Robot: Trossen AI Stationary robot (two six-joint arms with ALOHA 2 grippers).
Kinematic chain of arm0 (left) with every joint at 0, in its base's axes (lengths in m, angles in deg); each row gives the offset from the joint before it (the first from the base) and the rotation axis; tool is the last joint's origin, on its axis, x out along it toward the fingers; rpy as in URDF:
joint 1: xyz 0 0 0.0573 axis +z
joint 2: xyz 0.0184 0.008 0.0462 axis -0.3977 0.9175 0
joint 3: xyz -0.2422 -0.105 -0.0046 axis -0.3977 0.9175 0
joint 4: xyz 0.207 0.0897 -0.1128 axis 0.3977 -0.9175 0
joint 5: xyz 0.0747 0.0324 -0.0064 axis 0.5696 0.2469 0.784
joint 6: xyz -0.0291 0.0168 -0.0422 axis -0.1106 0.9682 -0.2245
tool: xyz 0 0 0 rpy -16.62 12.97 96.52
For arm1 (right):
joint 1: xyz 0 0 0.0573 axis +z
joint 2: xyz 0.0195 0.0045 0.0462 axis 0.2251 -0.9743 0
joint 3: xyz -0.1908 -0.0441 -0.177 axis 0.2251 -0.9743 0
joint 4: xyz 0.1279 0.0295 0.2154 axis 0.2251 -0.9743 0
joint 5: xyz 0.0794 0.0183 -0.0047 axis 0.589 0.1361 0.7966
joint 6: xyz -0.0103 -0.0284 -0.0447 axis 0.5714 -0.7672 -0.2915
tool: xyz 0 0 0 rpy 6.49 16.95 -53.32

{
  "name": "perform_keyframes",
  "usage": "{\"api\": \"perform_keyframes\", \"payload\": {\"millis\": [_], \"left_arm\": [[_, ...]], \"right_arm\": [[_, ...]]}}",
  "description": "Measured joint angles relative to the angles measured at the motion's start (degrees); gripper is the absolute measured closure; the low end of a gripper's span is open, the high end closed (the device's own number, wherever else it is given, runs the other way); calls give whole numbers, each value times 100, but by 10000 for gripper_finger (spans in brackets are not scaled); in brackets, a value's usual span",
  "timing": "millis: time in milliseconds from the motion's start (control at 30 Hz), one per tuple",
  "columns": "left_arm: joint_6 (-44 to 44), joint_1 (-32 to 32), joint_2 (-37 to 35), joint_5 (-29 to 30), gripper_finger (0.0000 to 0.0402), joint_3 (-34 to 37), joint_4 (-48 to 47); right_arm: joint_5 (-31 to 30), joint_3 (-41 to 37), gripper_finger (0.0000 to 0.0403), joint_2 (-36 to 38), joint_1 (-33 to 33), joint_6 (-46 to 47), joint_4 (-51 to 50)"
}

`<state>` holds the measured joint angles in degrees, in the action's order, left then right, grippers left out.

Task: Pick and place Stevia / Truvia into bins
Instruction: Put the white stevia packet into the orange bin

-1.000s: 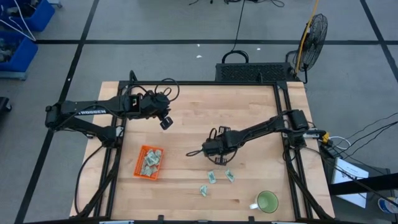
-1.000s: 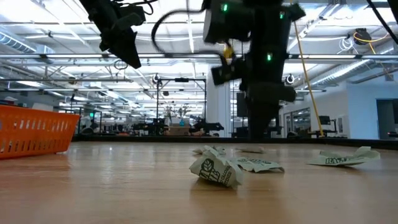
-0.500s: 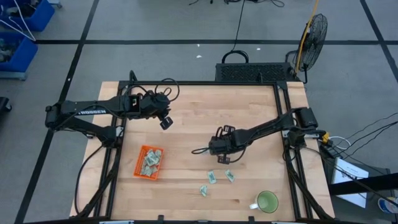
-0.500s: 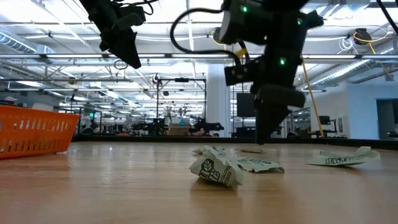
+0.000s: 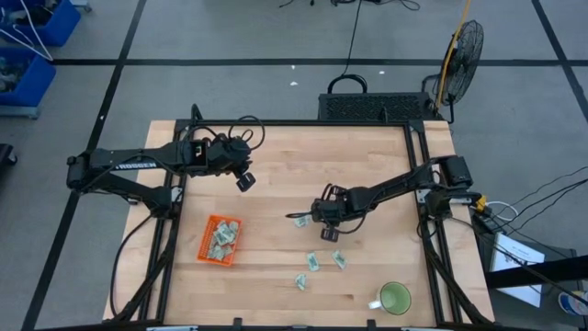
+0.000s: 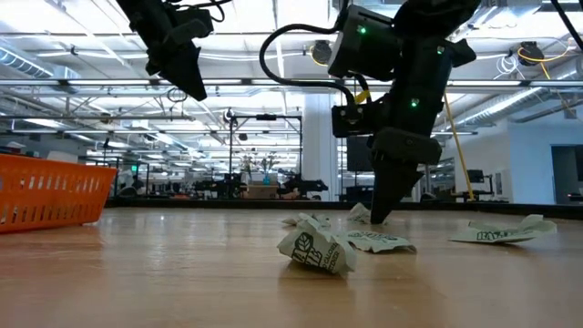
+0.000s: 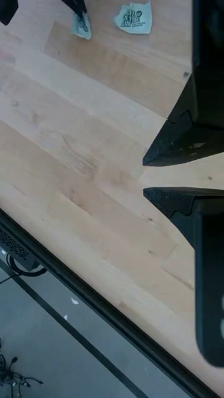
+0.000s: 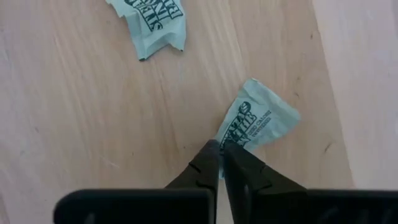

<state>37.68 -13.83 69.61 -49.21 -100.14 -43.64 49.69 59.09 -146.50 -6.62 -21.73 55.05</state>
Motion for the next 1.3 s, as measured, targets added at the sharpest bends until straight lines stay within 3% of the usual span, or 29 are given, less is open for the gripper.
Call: {"api": "perform_keyframes", "payload": {"millis": [200, 400, 467, 600, 1100, 1300], "left_arm": [[51, 0, -2, 43, 330, 0, 20], [134, 13, -1, 496, 330, 0, 436], [175, 17, -1, 658, 330, 0, 557], [293, 41, -1, 798, 330, 0, 718], [478, 155, 1, 653, 330, 0, 1046], [413, 142, 1, 583, 330, 0, 1051]], "right_arm": [[6, -28, 397, 351, 4, -245, 990], [1173, -15, 398, 301, 58, -1125, 3846], [1330, 2, 398, 207, 86, -1363, 4861], [1333, 165, 398, -73, 157, -1647, 5923], [1323, 2527, 400, -2270, 171, -2268, 6327], [1329, 3044, 399, -3138, 114, -2232, 6588]]}}
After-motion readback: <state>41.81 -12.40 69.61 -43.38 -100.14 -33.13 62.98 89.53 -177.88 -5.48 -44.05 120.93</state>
